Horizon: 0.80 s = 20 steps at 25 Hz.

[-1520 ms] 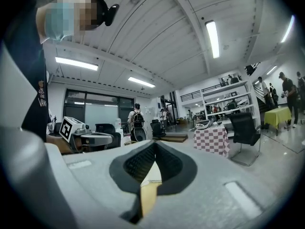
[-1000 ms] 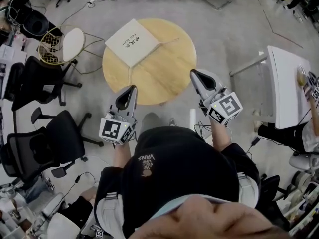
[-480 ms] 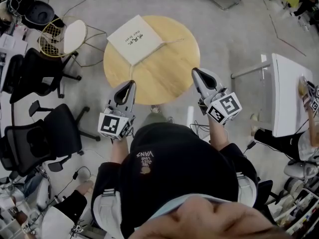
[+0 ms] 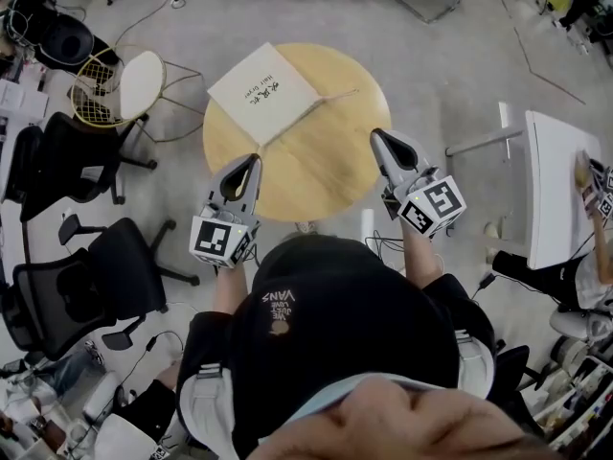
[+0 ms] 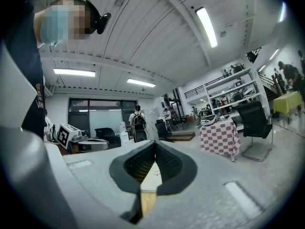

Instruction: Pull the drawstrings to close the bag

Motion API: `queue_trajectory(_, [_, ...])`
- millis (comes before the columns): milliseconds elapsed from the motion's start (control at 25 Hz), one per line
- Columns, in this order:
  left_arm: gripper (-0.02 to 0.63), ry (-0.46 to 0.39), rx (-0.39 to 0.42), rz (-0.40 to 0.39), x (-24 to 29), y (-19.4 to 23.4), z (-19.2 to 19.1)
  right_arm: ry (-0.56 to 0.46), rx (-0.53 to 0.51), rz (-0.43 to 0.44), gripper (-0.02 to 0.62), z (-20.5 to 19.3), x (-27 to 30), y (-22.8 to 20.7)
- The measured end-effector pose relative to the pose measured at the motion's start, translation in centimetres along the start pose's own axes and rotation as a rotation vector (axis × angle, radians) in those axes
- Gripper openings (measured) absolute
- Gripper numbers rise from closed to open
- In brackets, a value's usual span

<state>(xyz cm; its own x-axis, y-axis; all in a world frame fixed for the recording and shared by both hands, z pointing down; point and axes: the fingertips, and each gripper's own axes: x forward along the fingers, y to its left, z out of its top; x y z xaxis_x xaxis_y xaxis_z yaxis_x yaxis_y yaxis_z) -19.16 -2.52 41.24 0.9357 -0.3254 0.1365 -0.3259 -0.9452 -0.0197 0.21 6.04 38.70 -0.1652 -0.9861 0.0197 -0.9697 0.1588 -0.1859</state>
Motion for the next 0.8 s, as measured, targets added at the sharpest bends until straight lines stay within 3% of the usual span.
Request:
queue_trajectory(360, [0.006,0.005,-0.016,0.007,0.5,5.7,-1.7,-0.017,-0.009,-0.014,-0.002,0.2,5.3,-0.3])
queue_trajectory(800, [0.006,0.03,-0.039,0.062,2.2,7.7,-1.8,0.002,-0.003,0.034,-0.002,0.4,8.2,-2.6])
